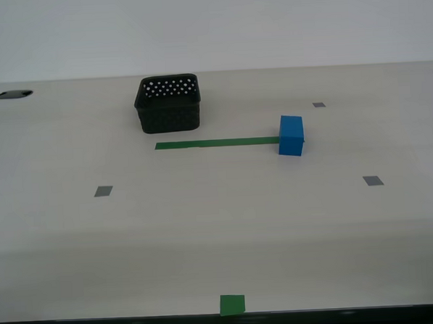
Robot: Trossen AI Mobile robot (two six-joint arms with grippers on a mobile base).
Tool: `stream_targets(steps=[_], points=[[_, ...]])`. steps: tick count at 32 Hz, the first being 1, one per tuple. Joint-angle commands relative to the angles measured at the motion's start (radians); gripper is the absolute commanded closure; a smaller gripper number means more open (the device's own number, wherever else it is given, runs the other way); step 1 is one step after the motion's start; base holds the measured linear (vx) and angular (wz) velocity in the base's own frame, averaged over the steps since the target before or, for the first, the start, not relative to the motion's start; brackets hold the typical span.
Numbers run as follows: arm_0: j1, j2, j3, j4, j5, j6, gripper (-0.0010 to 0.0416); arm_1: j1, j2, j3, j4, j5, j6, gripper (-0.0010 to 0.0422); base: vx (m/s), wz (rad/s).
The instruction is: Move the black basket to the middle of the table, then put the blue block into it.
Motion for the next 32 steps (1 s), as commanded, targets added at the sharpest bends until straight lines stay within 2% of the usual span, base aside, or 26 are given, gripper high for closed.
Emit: stream_targets(steps=[1,32], points=[[0.0,0.0,0.001,0.003,0.0,0.002,0.0405,0.001,0.0,0.0,0.003,-0.001,-0.001,0.0412,0.0,0.0],[0.0,0.0,0.001,0.003,0.0,0.002,0.0405,0.0,0.0,0.0,0.003,-0.001,-0.002,0.0412,0.0,0.0]])
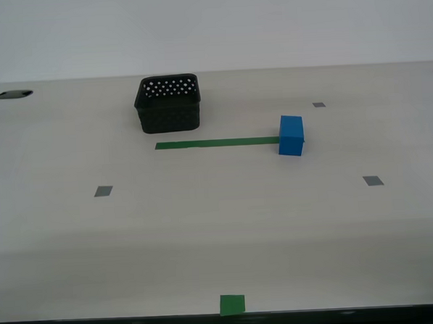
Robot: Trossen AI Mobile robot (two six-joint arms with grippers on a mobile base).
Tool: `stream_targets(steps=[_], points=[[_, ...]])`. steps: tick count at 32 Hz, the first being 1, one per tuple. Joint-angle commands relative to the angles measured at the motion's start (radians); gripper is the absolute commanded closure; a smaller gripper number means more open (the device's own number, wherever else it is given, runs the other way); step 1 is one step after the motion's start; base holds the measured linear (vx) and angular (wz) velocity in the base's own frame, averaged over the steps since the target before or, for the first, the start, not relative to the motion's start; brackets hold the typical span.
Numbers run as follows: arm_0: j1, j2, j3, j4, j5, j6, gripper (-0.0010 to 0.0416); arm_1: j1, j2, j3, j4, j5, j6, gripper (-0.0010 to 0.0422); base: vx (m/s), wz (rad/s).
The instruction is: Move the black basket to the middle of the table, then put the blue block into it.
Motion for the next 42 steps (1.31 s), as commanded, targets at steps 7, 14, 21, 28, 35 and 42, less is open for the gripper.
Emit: stream_targets(steps=[7,14,21,28,35,42], points=[[0.0,0.0,0.001,0.003,0.0,0.002,0.0405,0.0,0.0,0.003,0.003,-0.001,-0.024,0.0412,0.0,0.0],[0.002,0.0,0.001,-0.024,0.0,0.002,0.0405,-0.002,0.003,0.124,-0.359,0.0,-0.09,0.0412,0.0,0.0],[0.009,0.01,0.114,-0.381,-0.001,0.002,0.0405,-0.021,0.028,0.343,-0.753,0.0,-0.03,0.0412,0.0,0.0],[0.021,0.01,0.302,-0.74,-0.001,0.009,0.0405,-0.08,0.164,0.537,-1.033,0.0,-0.023,0.0412,0.0,0.0],[0.026,0.01,0.421,-0.949,-0.001,0.01,0.0405,-0.176,0.442,0.663,-1.119,0.0,0.014,0.0412,0.0,0.0],[0.027,0.01,0.357,-0.972,-0.026,0.01,0.0406,-0.224,0.721,0.819,-1.161,-0.001,0.005,0.0411,0.0,0.0]])
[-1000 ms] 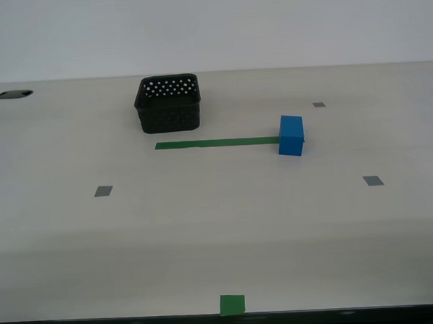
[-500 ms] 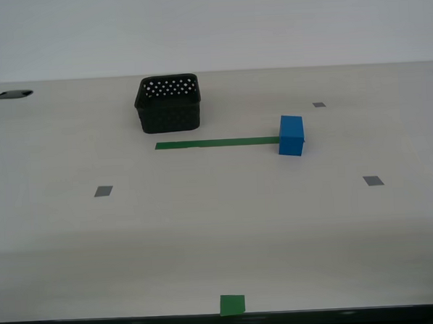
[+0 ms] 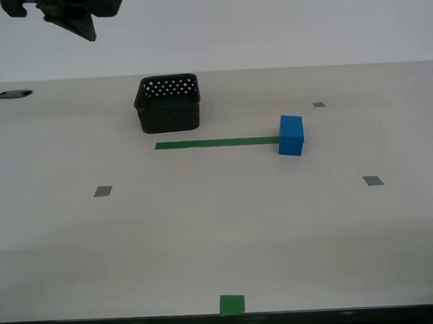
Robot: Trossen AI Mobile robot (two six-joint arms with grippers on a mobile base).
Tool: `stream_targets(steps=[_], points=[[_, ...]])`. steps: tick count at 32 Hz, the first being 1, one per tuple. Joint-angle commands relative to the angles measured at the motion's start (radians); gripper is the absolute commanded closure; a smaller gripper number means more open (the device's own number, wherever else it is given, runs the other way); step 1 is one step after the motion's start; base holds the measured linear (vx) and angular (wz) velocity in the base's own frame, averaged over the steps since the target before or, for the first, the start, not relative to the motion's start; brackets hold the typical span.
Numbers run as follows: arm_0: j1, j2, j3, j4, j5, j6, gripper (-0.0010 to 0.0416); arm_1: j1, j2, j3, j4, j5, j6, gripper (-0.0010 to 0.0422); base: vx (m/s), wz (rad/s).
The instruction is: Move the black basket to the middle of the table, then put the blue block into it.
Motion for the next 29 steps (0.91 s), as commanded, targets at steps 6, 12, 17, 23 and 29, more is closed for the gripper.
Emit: stream_targets(steps=[6,12,17,23,29], points=[[0.002,0.0,-0.111,0.0,-0.026,0.003,0.0405,-0.006,0.26,0.236,-0.137,-0.004,-0.048,0.0356,0.0,0.0],[0.002,0.0,-0.19,0.015,-0.026,0.006,0.0406,-0.035,0.417,0.392,-0.225,-0.003,-0.055,0.0259,0.0,0.0],[0.002,0.0,-0.22,0.029,-0.026,0.016,0.0405,-0.072,0.531,0.496,-0.258,-0.011,-0.071,0.0218,0.0,0.0],[0.002,0.0,-0.219,0.03,-0.026,0.016,0.0406,-0.076,0.615,0.54,-0.259,-0.033,-0.109,0.0218,0.0,0.0],[0.004,0.0,-0.219,0.029,-0.026,0.016,0.0406,-0.077,0.651,0.539,-0.216,-0.088,-0.109,0.0218,0.0,0.0]])
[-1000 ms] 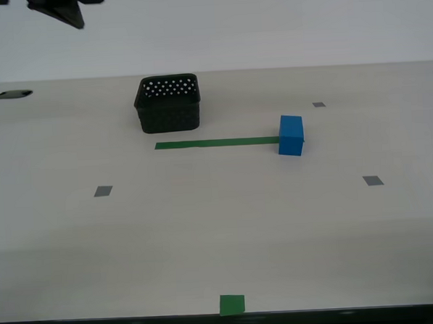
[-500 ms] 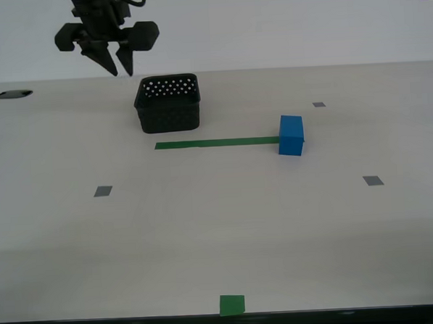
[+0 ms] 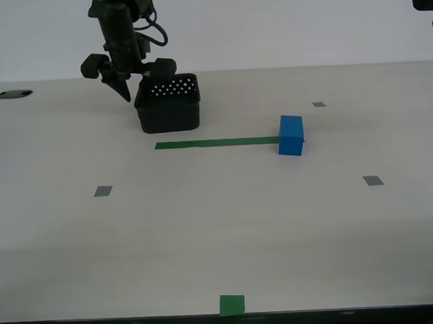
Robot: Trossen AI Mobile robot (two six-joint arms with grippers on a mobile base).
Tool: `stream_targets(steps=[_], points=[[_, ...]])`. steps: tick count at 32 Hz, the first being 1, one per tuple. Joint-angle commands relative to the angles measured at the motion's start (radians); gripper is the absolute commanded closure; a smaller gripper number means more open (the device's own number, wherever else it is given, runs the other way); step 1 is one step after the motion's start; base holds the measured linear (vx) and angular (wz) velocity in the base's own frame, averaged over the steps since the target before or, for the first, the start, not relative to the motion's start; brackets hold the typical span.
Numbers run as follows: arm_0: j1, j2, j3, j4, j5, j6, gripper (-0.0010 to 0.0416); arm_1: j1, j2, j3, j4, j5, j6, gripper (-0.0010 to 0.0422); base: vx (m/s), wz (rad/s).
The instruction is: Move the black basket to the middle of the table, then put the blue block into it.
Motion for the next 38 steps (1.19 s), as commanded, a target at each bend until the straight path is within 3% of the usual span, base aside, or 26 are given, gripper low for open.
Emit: stream_targets(steps=[1,8,11,18,20,30,33,38], points=[[0.002,0.0,0.001,0.002,-0.002,0.002,0.0405,-0.001,0.005,-0.007,0.037,-0.008,-0.007,0.0218,0.0,0.0],[0.003,0.0,0.001,0.002,-0.002,0.002,0.0405,-0.001,0.016,-0.008,0.074,-0.012,-0.021,0.0218,0.0,0.0],[0.004,0.0,0.001,0.002,-0.002,0.003,0.0405,-0.001,0.051,0.004,0.036,-0.011,-0.035,0.0239,0.0,0.0],[0.004,-0.001,0.001,0.002,-0.002,0.003,0.0406,-0.014,0.084,0.006,0.022,0.0,-0.024,0.0357,0.0,0.0],[0.004,-0.001,0.001,0.002,-0.002,0.003,0.0405,-0.016,0.08,0.022,0.021,0.069,-0.009,0.0418,0.0,0.0],[0.005,-0.001,0.001,0.002,-0.002,0.003,0.0405,-0.047,0.063,0.058,-0.1,0.084,0.011,0.0413,0.0,0.0],[0.004,-0.001,0.001,-0.002,-0.002,0.003,0.0405,-0.076,0.042,0.056,-0.18,0.157,0.032,0.0414,0.0,0.0],[0.004,-0.001,0.001,-0.012,-0.002,0.003,0.0405,-0.128,-0.023,0.056,-0.231,0.164,0.063,0.0414,0.0,0.0]])
